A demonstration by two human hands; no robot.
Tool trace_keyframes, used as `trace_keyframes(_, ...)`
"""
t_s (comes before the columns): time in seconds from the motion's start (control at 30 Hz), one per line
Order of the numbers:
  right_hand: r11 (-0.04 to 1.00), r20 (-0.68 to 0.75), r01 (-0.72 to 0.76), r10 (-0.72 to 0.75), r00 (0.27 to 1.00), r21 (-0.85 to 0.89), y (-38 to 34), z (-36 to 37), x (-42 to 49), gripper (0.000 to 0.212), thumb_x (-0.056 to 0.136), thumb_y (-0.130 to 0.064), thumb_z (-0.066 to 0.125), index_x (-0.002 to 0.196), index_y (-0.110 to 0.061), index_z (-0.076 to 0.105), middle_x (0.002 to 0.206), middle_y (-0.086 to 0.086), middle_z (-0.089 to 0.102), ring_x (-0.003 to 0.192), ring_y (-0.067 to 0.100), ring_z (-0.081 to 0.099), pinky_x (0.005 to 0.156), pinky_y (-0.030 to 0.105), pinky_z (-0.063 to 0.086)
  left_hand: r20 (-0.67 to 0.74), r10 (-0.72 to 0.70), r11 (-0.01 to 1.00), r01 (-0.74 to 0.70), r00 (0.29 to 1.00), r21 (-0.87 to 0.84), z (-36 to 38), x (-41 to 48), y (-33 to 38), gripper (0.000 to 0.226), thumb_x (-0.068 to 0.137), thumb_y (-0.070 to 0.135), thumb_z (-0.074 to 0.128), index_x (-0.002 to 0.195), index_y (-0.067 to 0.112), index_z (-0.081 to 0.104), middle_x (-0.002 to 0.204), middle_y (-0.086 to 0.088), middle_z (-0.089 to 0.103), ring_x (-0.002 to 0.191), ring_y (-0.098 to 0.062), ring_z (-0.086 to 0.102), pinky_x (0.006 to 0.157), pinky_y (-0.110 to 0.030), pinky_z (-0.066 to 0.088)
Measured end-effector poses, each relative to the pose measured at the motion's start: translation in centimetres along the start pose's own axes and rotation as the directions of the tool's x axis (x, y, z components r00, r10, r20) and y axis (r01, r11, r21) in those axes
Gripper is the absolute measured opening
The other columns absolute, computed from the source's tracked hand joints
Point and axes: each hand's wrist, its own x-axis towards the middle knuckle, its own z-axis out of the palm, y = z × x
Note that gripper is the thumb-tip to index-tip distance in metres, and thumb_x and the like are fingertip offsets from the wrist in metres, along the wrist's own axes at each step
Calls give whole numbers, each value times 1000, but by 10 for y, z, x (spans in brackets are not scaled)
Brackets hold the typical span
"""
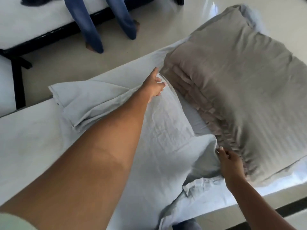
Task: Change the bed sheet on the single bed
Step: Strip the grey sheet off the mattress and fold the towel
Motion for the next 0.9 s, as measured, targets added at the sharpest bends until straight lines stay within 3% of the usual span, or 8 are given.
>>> trace_keyframes(0.23, 886, -10, 114, -133, 991, -450, 15, 13, 27, 25, 102, -15, 50, 116, -15, 70, 116, 18, 70, 109, 41, 61, 87, 40, 44, -39, 62, 825, -29, 997, 565, -11, -23, -103, 57, 96, 27, 63, 149, 15, 44, 141, -19, 49, 130, -36, 48, 108, -40, 40)
trace_keyframes(0.4, 858, 57, 152, -143, 988, -491, 12, 11, 26, 42, 88, 5, 44, 101, -19, 76, 116, 8, 69, 107, 31, 63, 89, 30, 44, -154, 370, 773, -211, 916, 599, 36, -127, -184, 36, 88, 32, 49, 110, 8, 66, 102, -19, 61, 96, -41, 59, 84, -48, 54)
trace_keyframes(0.5, 900, 40, 56, -43, 998, -432, 13, 12, 35, 38, 89, -4, 48, 102, -23, 78, 103, 6, 72, 86, 28, 62, 76, 32, 45, 193, 136, 860, -212, 972, 463, 84, -193, -219, 55, 88, 47, 58, 127, 8, 59, 123, -18, 59, 117, -39, 54, 100, -46, 48)
trace_keyframes(0.57, 955, 86, -2, 28, 996, -296, 13, 13, 42, 28, 90, -7, 58, 104, -19, 79, 94, 8, 72, 78, 24, 60, 70, 33, 43, 412, -80, 882, -128, 908, 453, 115, -216, -222, 86, 83, 52, 72, 151, 14, 37, 149, -15, 43, 137, -35, 38, 113, -43, 35)
trace_keyframes(0.63, 992, 150, -85, 98, 984, -91, 9, 14, 47, 21, 89, -5, 65, 102, -16, 79, 90, 10, 72, 73, 20, 63, 63, 30, 48, 476, -168, 895, -69, 863, 441, 144, -223, -217, 103, 78, 53, 78, 157, 20, 22, 155, -12, 35, 141, -34, 32, 113, -47, 34)
trace_keyframes(0.7, 989, 226, -144, 130, 966, 45, 3, 14, 52, 19, 91, 0, 66, 102, -11, 76, 92, 10, 73, 75, 16, 68, 61, 23, 54, 452, -205, 868, -51, 868, 493, 164, -220, -209, 89, 78, 52, 77, 151, 23, 35, 146, -10, 42, 134, -34, 39, 106, -50, 41)
trace_keyframes(0.8, 985, 249, -148, 122, 961, 85, -1, 10, 61, 20, 91, -6, 70, 107, -17, 75, 112, 17, 72, 87, 23, 68, 77, 31, 57, 398, -179, 863, -51, 900, 503, 182, -219, -200, 35, 86, 39, 69, 108, 12, 65, 116, -12, 56, 113, -36, 56, 89, -43, 52)
trace_keyframes(0.9, 952, 242, 74, 0, 970, -297, -5, 0, 68, 45, 90, -15, 75, 133, -18, 65, 131, 10, 64, 107, 23, 65, 97, 35, 53, 387, -73, 922, -86, 919, 377, 202, -229, -181, 22, 84, 27, 62, 89, 6, 63, 97, -17, 63, 95, -39, 63, 74, -36, 47)
